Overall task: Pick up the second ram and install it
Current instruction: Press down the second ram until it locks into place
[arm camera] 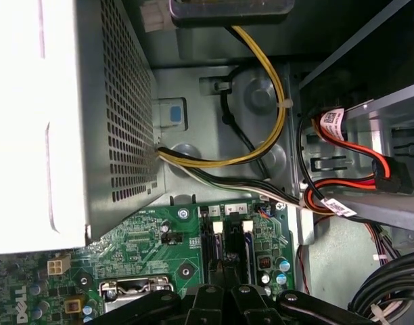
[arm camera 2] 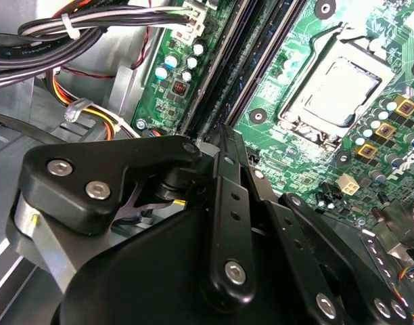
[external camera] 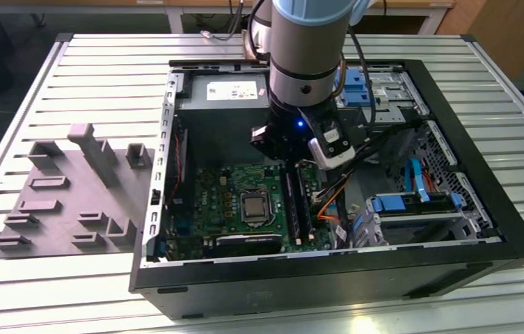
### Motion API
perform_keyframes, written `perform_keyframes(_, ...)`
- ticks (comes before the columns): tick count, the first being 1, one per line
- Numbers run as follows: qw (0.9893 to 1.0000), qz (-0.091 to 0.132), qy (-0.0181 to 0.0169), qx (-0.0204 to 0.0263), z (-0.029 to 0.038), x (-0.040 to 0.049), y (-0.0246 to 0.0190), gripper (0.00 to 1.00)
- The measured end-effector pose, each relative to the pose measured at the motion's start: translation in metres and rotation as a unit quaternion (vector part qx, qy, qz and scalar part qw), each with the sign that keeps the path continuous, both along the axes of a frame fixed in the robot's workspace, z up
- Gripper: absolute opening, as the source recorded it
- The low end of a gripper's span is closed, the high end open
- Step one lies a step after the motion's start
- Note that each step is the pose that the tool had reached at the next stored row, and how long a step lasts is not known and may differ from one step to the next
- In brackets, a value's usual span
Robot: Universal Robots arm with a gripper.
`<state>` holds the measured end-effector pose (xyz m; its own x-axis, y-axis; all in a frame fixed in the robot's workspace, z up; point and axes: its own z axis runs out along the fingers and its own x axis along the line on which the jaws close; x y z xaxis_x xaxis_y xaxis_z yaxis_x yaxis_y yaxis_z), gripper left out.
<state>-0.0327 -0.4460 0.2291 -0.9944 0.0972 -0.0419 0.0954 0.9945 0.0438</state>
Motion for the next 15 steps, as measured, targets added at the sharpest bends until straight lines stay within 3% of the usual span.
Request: perform_keyframes(15, 1.0000, 0.000, 0.0000, 0.0000, 0.0000, 0.0000, -0.0029, 0.11)
